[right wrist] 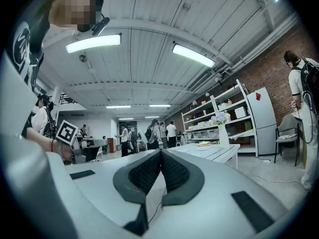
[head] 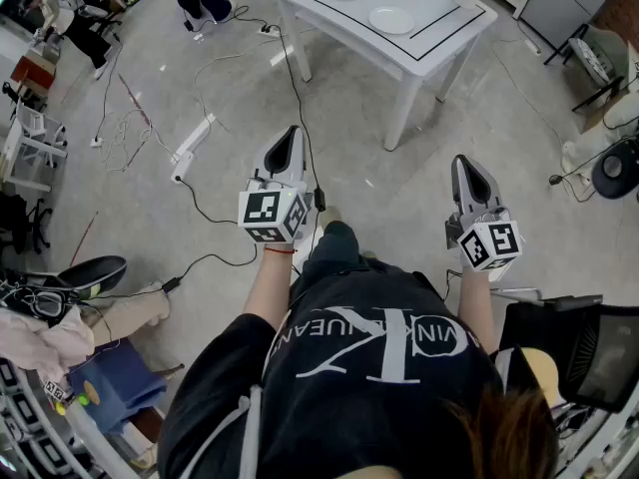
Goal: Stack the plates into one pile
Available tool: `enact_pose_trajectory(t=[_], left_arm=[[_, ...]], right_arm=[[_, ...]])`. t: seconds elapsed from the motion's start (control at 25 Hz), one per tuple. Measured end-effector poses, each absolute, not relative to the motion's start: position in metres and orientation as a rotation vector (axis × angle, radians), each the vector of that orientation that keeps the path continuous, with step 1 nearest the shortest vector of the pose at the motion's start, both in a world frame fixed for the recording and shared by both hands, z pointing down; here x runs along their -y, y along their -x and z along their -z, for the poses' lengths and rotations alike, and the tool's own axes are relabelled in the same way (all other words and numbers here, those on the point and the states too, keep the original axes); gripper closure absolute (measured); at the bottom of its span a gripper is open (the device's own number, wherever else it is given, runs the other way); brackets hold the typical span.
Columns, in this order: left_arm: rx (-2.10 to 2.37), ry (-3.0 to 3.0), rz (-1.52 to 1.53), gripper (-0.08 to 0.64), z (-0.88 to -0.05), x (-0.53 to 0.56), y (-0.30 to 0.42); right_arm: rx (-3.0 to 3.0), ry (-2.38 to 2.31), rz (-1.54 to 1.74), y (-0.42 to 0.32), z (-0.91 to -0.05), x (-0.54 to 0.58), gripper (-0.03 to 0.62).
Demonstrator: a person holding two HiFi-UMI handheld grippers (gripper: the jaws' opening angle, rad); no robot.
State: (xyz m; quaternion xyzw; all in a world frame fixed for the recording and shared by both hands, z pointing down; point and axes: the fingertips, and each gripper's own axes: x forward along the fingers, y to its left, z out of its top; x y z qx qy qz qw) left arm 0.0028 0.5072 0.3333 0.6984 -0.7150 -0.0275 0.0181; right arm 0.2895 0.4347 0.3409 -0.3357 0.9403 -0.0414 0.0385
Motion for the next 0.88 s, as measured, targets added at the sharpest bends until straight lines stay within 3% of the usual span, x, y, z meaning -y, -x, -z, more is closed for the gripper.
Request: enact_pose_trajectory(t=[0.88], left_arm=[[2.238, -2.186, 0.016, 0.549, -0.330, -0.487, -0.003]], right_arm=[[-2.843, 1.059, 0.188, -0.295, -0.346, -0.409, 0.592]])
